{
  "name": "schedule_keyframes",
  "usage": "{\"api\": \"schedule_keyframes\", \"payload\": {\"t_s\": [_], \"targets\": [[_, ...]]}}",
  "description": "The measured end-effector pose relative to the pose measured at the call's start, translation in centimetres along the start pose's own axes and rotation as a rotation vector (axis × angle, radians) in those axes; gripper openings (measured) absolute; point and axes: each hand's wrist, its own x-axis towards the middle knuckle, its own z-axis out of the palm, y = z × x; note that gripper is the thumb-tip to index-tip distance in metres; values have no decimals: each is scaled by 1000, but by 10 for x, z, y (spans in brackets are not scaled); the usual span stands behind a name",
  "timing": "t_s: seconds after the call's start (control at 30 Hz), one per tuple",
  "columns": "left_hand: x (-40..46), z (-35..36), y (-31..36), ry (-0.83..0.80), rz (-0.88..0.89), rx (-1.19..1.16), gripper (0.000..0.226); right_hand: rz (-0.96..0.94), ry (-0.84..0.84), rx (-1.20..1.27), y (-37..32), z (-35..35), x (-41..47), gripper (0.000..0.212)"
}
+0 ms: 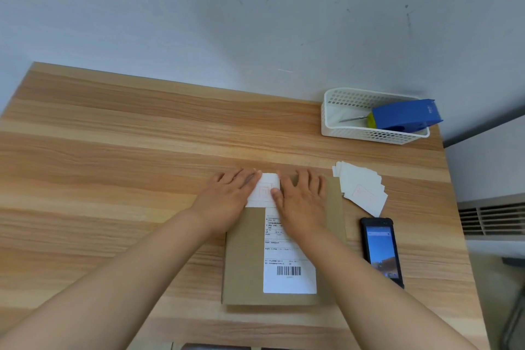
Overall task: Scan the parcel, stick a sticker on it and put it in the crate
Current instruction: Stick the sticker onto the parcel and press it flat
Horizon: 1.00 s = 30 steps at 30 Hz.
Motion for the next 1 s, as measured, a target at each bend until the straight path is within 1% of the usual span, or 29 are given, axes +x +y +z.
{"api": "schedule_keyframes", "payload": {"t_s": [0.07,0.17,0.23,0.3,0.37,0.5,0.6,0.67,0.73,0.83,0.87,0.93,1.0], "targets": [[7,-8,2,-94,-43,-52,63,23,-27,13,1,-4,-1,53],[17,-14,-1,-148,-76,-167,68,-6,4,46,-12,-5,-1,43],[20,-15,-3,-175,-91,-235,69,-59,53,111,-23,0,-1,41],[20,-17,-6,-187,-108,-302,70,-63,82,155,-28,2,0,41],[18,-18,-8,-182,-125,-358,69,-60,69,153,-25,-1,2,41],[10,-15,-10,-136,-197,-407,66,-86,-44,52,-5,-6,2,46],[5,-10,-9,-112,-225,-421,66,-13,-71,51,3,-6,3,51],[4,-11,-8,-105,-236,-435,66,15,-81,26,-3,-7,4,49],[3,-12,-8,-118,-238,-456,67,-16,-79,12,-17,-7,5,45],[3,-13,-9,-130,-239,-506,67,-107,-82,68,-38,0,3,48],[3,-13,-9,-126,-236,-511,67,-111,-72,78,-39,1,2,51],[1,-14,-8,-111,-232,-503,67,-114,-65,46,-33,3,-1,66],[-2,-12,-6,-74,-226,-475,66,-109,-78,0,-21,5,-8,67]]}}
